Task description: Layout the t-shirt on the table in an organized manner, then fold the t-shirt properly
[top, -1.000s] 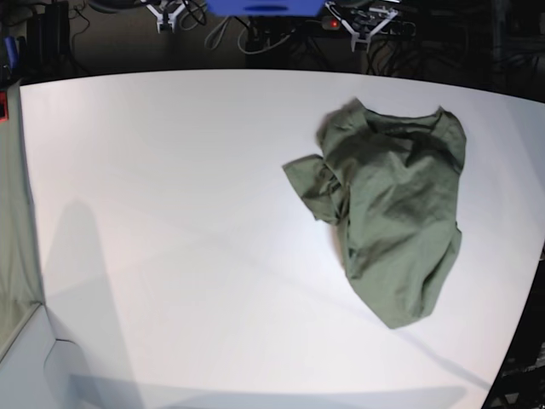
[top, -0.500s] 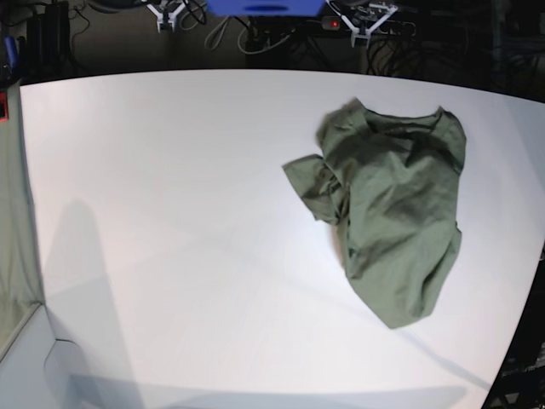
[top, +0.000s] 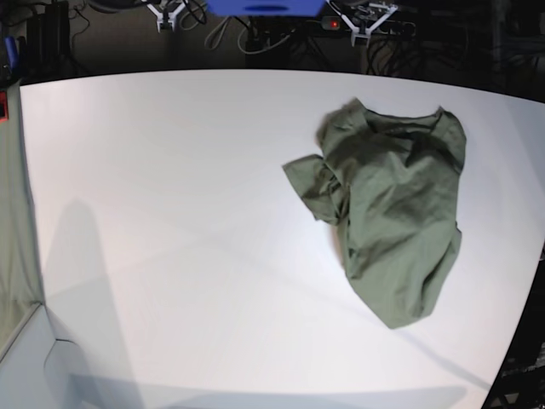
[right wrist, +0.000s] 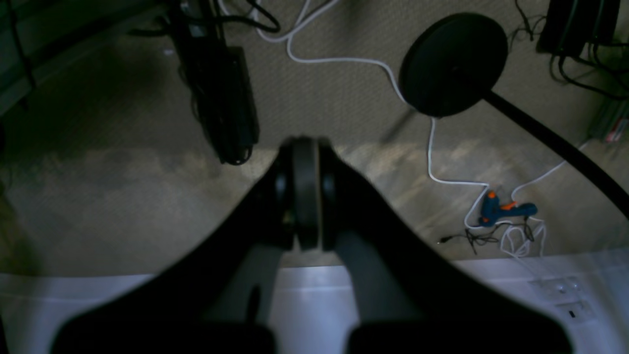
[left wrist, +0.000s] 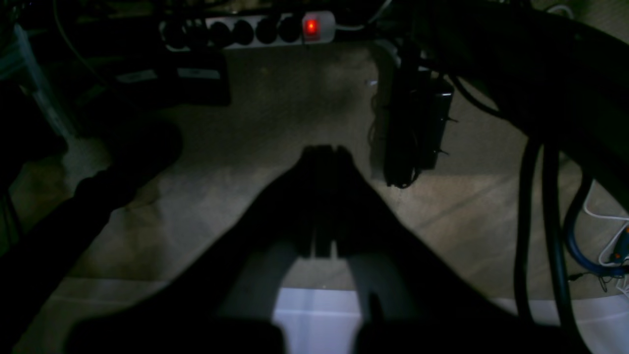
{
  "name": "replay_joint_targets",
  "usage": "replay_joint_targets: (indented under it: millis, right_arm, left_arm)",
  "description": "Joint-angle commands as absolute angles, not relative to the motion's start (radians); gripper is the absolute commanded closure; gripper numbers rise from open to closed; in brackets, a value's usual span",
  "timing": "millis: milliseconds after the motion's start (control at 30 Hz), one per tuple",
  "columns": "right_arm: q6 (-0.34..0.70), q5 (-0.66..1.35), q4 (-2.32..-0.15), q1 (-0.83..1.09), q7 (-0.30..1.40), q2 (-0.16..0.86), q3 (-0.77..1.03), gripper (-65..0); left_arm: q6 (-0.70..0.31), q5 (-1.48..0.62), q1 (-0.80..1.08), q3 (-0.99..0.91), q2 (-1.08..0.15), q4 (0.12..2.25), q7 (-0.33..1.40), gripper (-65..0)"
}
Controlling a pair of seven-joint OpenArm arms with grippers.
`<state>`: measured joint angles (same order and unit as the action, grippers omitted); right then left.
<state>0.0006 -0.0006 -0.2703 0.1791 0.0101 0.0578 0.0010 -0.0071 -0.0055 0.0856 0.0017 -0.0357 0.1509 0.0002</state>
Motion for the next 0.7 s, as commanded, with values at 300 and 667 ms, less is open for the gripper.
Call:
replay_joint_targets:
  millis: [300, 667]
  right_arm:
    - [0.01, -0.002, -0.272, 0.193, 0.002, 0.064, 0.001, 0.0]
    - [0.012, -0.002, -0.309, 0.254, -0.001, 0.076, 0.001, 0.0]
  left_arm:
    - [-0.005, -0.007, 0.09, 0.001, -0.036, 0.153, -0.002, -0.2]
    - [-0.008, -0.007, 0.245, 0.002, -0.042, 0.366, 0.007, -0.2]
